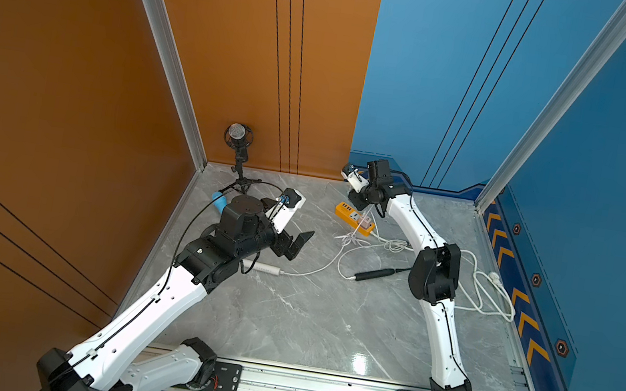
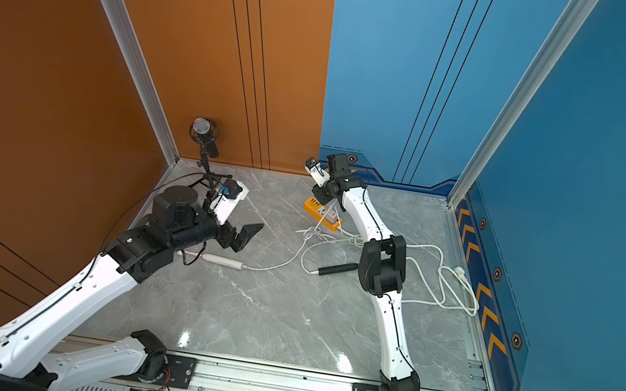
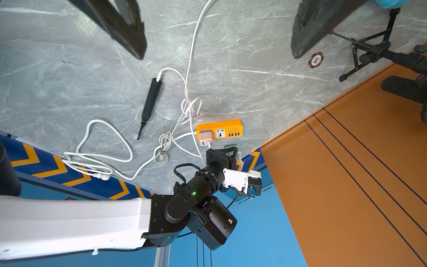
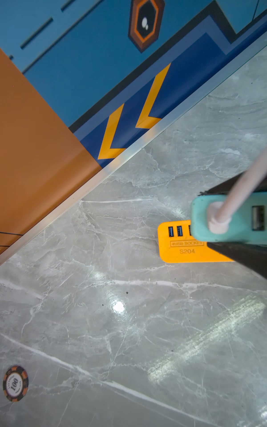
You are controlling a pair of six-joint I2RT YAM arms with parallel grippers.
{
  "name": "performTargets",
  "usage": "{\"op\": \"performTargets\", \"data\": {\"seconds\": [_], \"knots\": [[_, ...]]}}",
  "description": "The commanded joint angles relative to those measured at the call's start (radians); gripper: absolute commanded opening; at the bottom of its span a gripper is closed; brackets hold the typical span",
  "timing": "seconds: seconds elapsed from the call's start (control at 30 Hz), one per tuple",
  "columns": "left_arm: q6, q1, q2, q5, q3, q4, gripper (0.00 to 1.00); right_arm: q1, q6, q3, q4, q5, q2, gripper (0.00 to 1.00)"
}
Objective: Charge the electric toothbrush
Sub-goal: Insert the plug into the socket.
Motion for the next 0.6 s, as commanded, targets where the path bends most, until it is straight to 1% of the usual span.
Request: {"op": "performTargets", "data": {"seconds": [0.0, 0.23, 0.4, 0.57], "knots": [[-0.021, 0.017, -0.002, 0.044, 0.000, -0.011, 0.98, -0.023, -0.029, 0.030, -0.078, -0.058, 0.021, 0.10], [-0.046, 0.050, 0.018, 0.103, 0.012, -0.012, 0.98, -0.023, -0.039, 0.010, -0.123, -0.069, 0.057, 0.10], [-0.052, 0.055, 0.016, 0.110, 0.013, -0.010, 0.98, -0.033, -0.010, 0.003, -0.143, -0.130, 0.071, 0.09], [-0.057, 0.058, 0.015, 0.116, 0.013, -0.012, 0.98, -0.026, -0.008, -0.005, -0.156, -0.111, 0.087, 0.10]]}}
